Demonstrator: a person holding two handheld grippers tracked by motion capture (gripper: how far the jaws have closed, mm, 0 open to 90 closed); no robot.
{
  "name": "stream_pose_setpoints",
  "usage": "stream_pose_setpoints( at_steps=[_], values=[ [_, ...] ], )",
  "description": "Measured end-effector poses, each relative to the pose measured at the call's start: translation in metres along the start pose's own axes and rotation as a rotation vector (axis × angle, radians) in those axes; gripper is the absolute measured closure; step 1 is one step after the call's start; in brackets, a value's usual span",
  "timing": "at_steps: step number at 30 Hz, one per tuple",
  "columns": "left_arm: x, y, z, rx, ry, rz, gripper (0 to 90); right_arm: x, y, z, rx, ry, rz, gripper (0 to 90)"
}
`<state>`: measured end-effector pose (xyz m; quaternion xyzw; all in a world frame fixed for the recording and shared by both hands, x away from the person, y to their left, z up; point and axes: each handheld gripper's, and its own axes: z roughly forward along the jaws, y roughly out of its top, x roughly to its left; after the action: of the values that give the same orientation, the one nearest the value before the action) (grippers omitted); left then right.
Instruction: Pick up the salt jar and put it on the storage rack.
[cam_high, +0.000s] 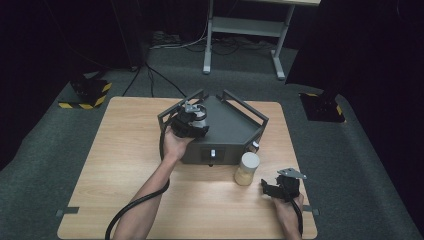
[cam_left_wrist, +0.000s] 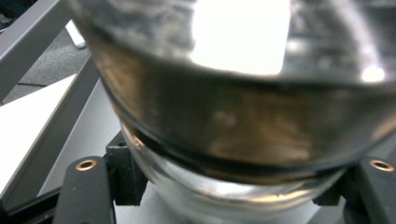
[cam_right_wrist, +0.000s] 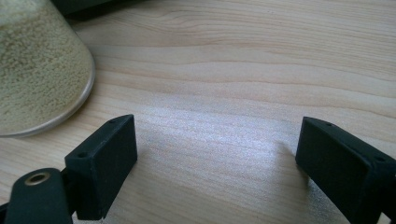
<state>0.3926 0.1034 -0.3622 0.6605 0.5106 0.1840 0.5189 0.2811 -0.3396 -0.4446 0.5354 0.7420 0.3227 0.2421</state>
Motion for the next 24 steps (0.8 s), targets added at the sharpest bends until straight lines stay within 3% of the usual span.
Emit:
stream_pose_setpoints(
  at_steps=[10, 13, 16, 24],
  values=[
    [0.002, -0.003, 0.0, -0.011, -0.008, 0.0, 29.8, 0.0, 0.0, 0.0, 0.0, 0.0, 0.0, 12.4],
    [0.001, -0.005, -0.001, -0.03, -0.017, 0.007, 26.1, 0.0, 0.0, 0.0, 0.0, 0.0, 0.0, 12.4],
    [0.0, -0.006, -0.004, -0.049, -0.019, 0.006, 16.9, 0.0, 0.0, 0.0, 0.0, 0.0, 0.0, 12.4],
    [-0.002, -0.009, -0.021, -0.072, -0.018, -0.011, 9.4, 0.0, 0.0, 0.0, 0.0, 0.0, 0.0, 12.4]
  ],
)
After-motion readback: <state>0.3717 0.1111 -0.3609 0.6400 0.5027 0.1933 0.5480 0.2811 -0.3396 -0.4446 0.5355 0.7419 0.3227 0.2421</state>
